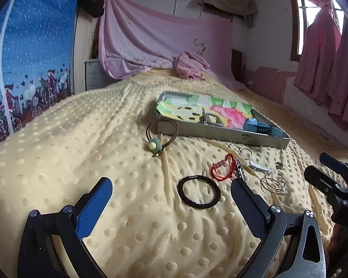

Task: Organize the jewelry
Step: 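Grasp the black hair tie with the left tool while the right tool grasps a silver hoop earring, then lower the hair tie and hoop earring into the tray and release both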

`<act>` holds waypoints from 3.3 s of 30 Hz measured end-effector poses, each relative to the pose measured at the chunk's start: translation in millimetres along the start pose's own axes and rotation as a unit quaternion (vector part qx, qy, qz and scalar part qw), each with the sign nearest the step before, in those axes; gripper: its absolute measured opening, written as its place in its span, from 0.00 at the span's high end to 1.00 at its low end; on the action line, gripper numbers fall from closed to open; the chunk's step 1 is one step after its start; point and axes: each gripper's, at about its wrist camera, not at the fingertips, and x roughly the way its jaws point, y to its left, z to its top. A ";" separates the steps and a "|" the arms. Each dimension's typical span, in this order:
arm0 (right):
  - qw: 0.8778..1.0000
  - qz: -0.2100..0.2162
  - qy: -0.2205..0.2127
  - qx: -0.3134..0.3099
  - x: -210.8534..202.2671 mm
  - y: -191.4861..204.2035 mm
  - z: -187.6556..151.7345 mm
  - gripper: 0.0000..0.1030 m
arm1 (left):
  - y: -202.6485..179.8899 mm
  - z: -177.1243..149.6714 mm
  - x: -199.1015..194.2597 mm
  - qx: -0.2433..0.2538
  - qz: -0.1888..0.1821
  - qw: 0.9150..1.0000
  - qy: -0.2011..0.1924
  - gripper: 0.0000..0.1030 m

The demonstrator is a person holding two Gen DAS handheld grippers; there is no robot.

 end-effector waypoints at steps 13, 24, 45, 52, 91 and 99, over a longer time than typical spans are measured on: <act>0.995 0.037 0.090 0.006 48.7 2.4 -10.7 0.11 | -8.5 -4.0 44.7 0.010 -0.050 0.995 0.090 0.31; 0.987 0.034 0.155 0.036 92.6 -0.5 -18.4 0.33 | -9.4 -5.6 59.7 0.004 -0.055 0.992 0.111 0.58; 0.983 0.104 0.153 0.023 79.7 14.2 -23.9 0.61 | -27.4 -13.7 35.2 0.023 -0.111 0.989 0.099 0.95; 0.989 0.105 0.101 0.037 58.2 3.8 -11.1 0.61 | -40.6 11.4 28.1 0.012 -0.124 0.990 0.073 0.95; 0.989 -0.046 0.109 0.092 186.1 -115.8 49.0 0.60 | -128.0 94.5 192.7 0.038 -0.031 0.993 0.108 0.94; 0.989 -0.040 0.102 0.103 180.6 -121.8 47.4 0.58 | -126.0 94.8 179.6 0.029 -0.035 0.995 0.092 0.57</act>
